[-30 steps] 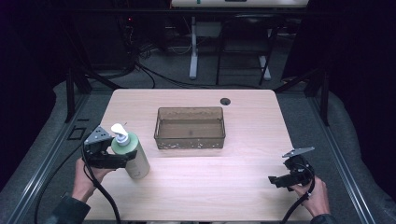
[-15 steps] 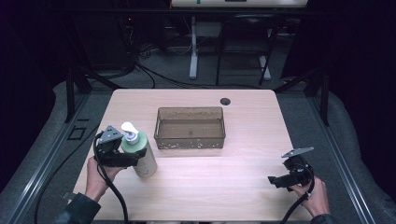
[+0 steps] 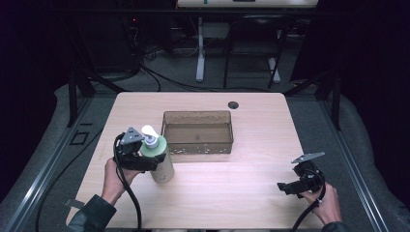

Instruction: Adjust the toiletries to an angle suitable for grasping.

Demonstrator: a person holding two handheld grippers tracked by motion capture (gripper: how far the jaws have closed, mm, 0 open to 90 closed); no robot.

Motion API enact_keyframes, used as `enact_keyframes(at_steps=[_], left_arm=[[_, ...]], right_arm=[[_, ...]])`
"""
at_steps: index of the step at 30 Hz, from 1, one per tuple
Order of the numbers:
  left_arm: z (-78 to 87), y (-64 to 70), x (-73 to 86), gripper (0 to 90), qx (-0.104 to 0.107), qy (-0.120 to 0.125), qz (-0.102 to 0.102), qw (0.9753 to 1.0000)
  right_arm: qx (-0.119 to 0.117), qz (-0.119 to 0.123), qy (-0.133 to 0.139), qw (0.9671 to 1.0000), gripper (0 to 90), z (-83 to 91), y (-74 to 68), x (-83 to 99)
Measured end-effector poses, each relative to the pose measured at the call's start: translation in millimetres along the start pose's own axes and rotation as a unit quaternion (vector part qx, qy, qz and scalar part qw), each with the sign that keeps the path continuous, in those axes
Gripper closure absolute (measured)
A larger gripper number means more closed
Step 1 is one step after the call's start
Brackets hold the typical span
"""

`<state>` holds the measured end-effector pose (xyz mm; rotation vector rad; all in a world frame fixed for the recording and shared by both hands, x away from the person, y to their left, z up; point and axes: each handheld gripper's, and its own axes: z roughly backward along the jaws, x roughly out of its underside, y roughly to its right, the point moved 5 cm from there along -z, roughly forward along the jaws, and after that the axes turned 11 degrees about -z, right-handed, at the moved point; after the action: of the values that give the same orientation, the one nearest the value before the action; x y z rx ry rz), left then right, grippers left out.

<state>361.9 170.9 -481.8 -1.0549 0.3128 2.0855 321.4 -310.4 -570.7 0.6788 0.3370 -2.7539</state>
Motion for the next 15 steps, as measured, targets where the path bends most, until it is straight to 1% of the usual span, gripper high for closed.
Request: enact_keyframes(at_steps=[2,3,4,5,6,7,9,10,12,13,14,15], left_arm=[[2.7,-1.6,-0.5,3.6,0.007,0.001,-0.005,1.0000],[4.4,-2.4,-0.9,2.3,0.011,-0.001,-0.006,0.9999],[7.0,-3.3,-2.1,0.9,0.013,0.006,-0.007,0.9999],[10.0,-4.5,-3.5,0.9,0.013,0.011,-0.008,0.9998],[12.8,-5.9,-4.7,0.9,0.016,0.010,-0.010,0.9998],[15.8,-7.0,-6.4,1.1,0.018,0.017,-0.013,0.9996],[20.3,-8.7,-8.8,1.9,0.020,0.022,-0.015,0.9994],[23.1,-9.5,-10.3,2.1,0.027,0.026,-0.019,0.9991],[24.9,-10.3,-10.4,4.8,0.034,0.024,-0.027,0.9988],[24.8,-10.9,-10.0,6.5,0.039,0.022,-0.032,0.9985],[23.6,-11.3,-9.5,7.5,0.043,0.023,-0.033,0.9982],[21.7,-11.6,-8.8,8.1,0.053,0.021,-0.036,0.9977]], right_arm=[[0.001,0.001,-0.001,1.0000,5.2,0.5,0.6,0.2],[0.001,0.000,0.001,1.0000,5.2,0.7,0.4,0.2],[0.000,0.000,0.002,1.0000,5.2,0.8,0.6,0.2],[0.000,0.000,0.001,1.0000,5.2,0.9,0.8,0.3],[0.000,-0.002,0.002,1.0000,5.2,1.1,0.5,0.5],[0.000,-0.001,0.001,1.0000,5.3,1.1,0.7,0.6],[-0.001,-0.001,0.001,1.0000,5.3,1.2,0.4,0.8],[0.001,-0.001,0.002,1.0000,5.3,1.2,0.8,0.7],[0.000,0.000,0.001,1.0000,5.4,1.3,1.3,0.7],[0.000,0.000,0.002,1.0000,5.4,1.3,1.3,0.7],[0.000,0.000,0.001,1.0000,5.5,1.2,1.2,0.8],[0.000,-0.002,0.001,1.0000,5.5,1.1,0.9,1.0]])
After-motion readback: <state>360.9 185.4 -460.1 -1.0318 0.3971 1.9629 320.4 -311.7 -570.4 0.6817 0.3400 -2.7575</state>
